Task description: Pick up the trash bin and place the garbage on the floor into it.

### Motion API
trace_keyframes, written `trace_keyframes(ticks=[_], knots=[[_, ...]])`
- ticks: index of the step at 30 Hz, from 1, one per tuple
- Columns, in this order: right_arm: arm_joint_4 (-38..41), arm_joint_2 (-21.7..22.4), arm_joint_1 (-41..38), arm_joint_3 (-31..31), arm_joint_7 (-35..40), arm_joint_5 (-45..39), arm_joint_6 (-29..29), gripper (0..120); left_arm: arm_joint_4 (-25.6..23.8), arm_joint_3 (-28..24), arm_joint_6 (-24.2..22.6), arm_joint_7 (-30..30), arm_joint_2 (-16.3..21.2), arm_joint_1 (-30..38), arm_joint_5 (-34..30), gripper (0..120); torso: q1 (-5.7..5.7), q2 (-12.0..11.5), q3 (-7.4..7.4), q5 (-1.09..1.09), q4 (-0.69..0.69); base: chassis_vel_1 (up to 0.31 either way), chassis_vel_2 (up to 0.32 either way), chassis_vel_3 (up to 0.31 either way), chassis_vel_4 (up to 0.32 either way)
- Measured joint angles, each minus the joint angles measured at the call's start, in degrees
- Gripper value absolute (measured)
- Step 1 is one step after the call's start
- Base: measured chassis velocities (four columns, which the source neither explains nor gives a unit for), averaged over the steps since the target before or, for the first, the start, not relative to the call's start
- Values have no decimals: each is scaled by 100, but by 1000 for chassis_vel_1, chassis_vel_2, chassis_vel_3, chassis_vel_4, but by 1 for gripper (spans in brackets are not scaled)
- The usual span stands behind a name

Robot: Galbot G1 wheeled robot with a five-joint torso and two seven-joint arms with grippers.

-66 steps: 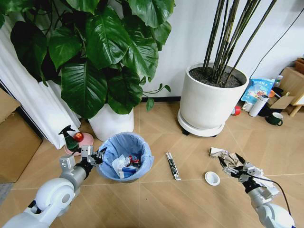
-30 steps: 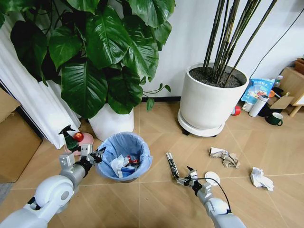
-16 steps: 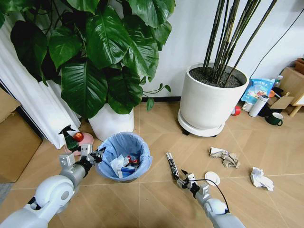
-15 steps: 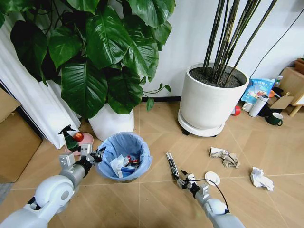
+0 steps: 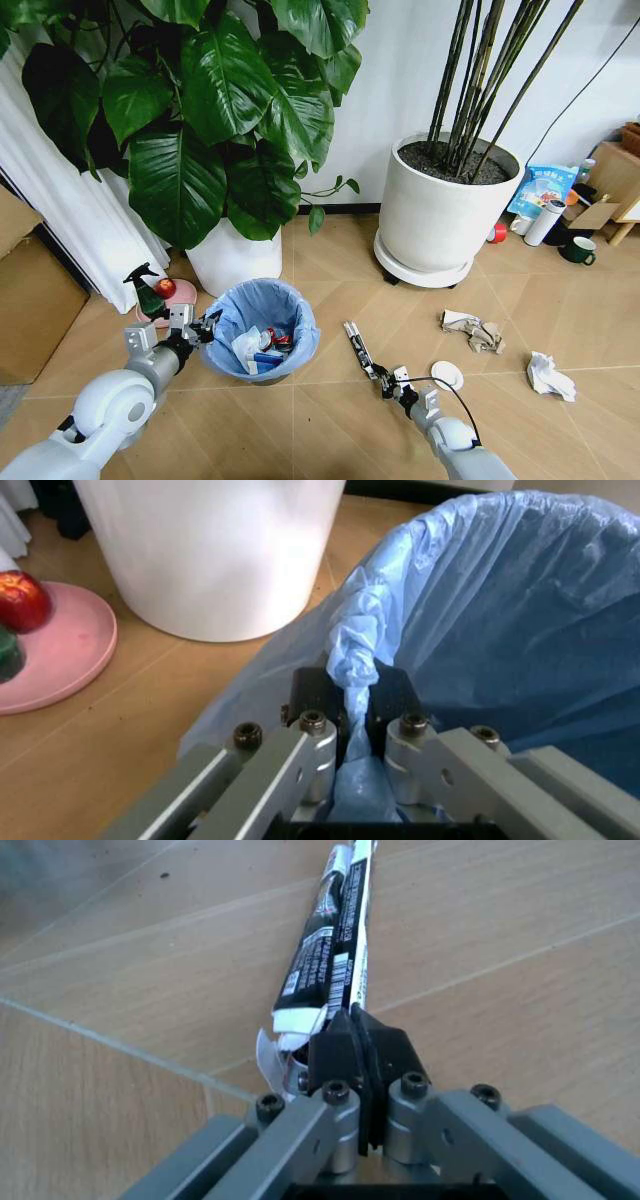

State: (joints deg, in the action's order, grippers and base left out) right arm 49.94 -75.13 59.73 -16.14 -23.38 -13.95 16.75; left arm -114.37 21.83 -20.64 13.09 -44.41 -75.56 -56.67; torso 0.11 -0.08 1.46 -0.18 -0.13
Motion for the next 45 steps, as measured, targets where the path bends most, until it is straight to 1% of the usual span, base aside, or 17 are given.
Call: trace_keyframes(ticks=[6, 9, 18, 26, 28, 29, 30, 32, 33, 34, 35, 37, 38, 41, 42, 45], knots=[[-9, 2, -3, -74, -23, 3, 13, 0, 7, -3, 1, 1, -10, 6, 3, 1, 0, 0, 0, 1, 0, 0, 0, 0, 0], [206, 54, 58, -111, -54, -46, 27, 0, 30, -3, 4, 1, -9, 18, 4, 1, 0, 0, 0, 0, 0, 0, 0, 0, 0], [524, 161, 196, -108, -62, -157, 5, 0, 71, -17, 8, -2, -19, 39, 14, 1, 0, 1, 0, 0, 0, 0, 0, 0, 0], [623, 242, 262, -148, -97, -185, 0, 0, 83, -34, 10, -5, -49, 44, 26, 1, 0, 1, 0, 0, 0, 0, 0, 0, 0], [623, 245, 255, -145, -130, -230, 24, 13, 83, -34, 10, -5, -48, 50, 26, 1, 0, 1, 0, 0, 0, 0, 0, 0, 0], [625, 245, 249, -125, -130, -265, 31, 16, 83, -35, 10, -5, -48, 53, 26, 1, 0, 1, 0, -1, 0, 0, 0, 0, 0], [625, 245, 249, -125, -130, -265, 31, 16, 83, -35, 10, -5, -48, 53, 26, 1, 0, 1, 0, -1, 0, 0, 0, 0, 0], [588, 174, 162, -35, -88, -300, 47, 28, 78, -37, 10, -3, -33, 59, 26, 1, 0, 1, 0, 1, 0, 0, 0, 0, 0], [541, 128, 107, 3, -57, -293, 58, 31, 70, -37, 11, -2, -19, 53, 26, 1, 0, 1, 0, 1, 0, 0, 0, 0, 0], [541, 128, 107, 3, -57, -293, 58, 31, 70, -37, 11, -2, -19, 53, 26, 1, 0, 1, 0, 1, 0, 0, 0, 0, 0], [494, 92, 60, 41, 4, -276, 58, 38, 63, -32, 11, 0, -6, 37, 25, 1, 0, 1, 0, 1, 0, 0, 0, 0, 0], [354, 33, -32, 101, 123, -191, 41, 46, 56, -16, 11, 1, -1, 18, 25, 1, 0, 0, 0, 1, 0, 0, 0, 0, 0], [354, 33, -32, 101, 123, -191, 41, 46, 56, -16, 11, 1, -1, 18, 25, 1, 0, 0, 0, 1, 0, 0, 0, 0, 0], [269, 5, -108, 142, 217, -156, -7, 61, 47, -3, 11, 2, 9, 14, 23, 1, 0, 0, 0, 0, 0, 0, 0, 0, 0], [269, 5, -108, 142, 217, -156, -7, 61, 47, -3, 11, 2, 9, 14, 23, 1, 0, 0, 0, 0, 0, 0, 0, 0, 0], [176, -4, -175, 165, 234, -165, -26, 75, 52, -2, 10, 2, 18, 26, 18, 1, 0, 0, 0, 0, 0, 0, 0, 0, 0]])
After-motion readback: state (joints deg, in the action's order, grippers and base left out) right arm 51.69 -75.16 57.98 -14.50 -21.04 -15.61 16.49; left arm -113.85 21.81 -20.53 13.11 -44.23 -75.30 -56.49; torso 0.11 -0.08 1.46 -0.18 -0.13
